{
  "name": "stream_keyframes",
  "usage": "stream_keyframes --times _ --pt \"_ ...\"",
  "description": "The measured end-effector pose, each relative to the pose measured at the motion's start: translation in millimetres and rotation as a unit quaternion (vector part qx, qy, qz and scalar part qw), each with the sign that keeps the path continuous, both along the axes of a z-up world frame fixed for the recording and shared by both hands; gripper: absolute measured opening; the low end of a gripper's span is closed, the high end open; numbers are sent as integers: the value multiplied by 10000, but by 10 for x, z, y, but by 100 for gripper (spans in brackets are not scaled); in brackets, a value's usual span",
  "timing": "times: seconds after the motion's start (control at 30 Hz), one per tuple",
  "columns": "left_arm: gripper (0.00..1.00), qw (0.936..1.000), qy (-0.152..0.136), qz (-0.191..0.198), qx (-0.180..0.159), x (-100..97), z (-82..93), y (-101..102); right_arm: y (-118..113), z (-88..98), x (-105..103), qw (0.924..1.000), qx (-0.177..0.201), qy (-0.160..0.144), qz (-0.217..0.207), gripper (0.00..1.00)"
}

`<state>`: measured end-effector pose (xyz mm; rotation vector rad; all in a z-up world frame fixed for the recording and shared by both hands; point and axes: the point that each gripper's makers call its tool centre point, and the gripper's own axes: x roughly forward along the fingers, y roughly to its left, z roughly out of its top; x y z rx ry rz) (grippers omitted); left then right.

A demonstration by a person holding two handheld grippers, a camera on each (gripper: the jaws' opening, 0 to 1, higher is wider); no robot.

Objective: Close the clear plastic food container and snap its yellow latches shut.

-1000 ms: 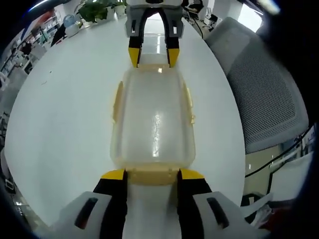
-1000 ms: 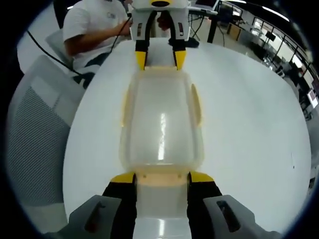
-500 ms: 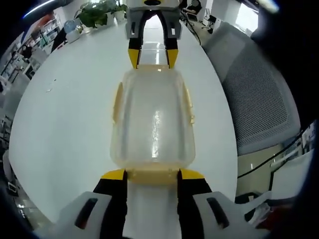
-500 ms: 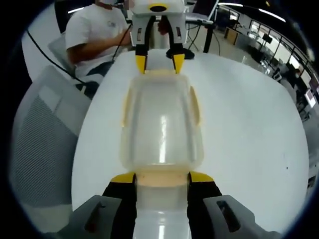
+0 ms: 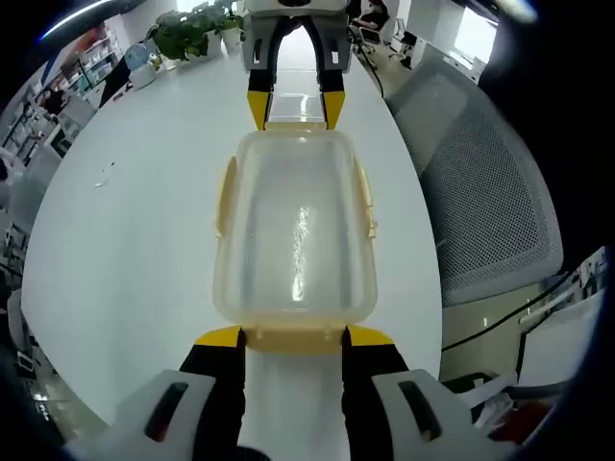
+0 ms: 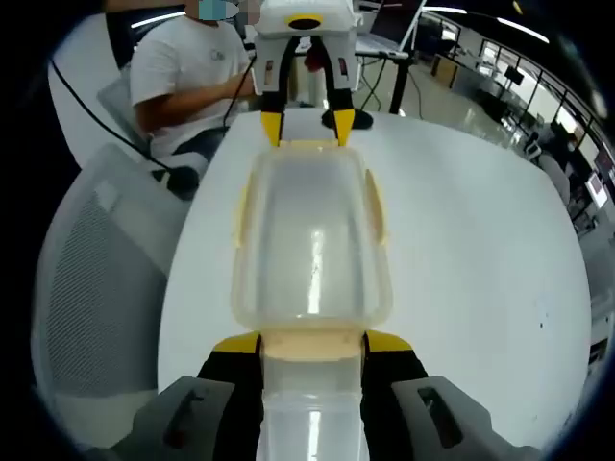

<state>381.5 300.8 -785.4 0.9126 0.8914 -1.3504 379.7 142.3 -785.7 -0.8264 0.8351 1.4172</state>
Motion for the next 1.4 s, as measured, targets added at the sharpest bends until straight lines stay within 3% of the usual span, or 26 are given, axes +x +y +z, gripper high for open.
stream_keyframes --times 0.73,1.4 --pt "38 10000 17 -58 -49 45 63 -112 -114 59 44 9999 -92 -43 50 38" --pt "38 9997 73 -173 -163 70 79 -562 -557 87 50 9997 -251 -64 5 38"
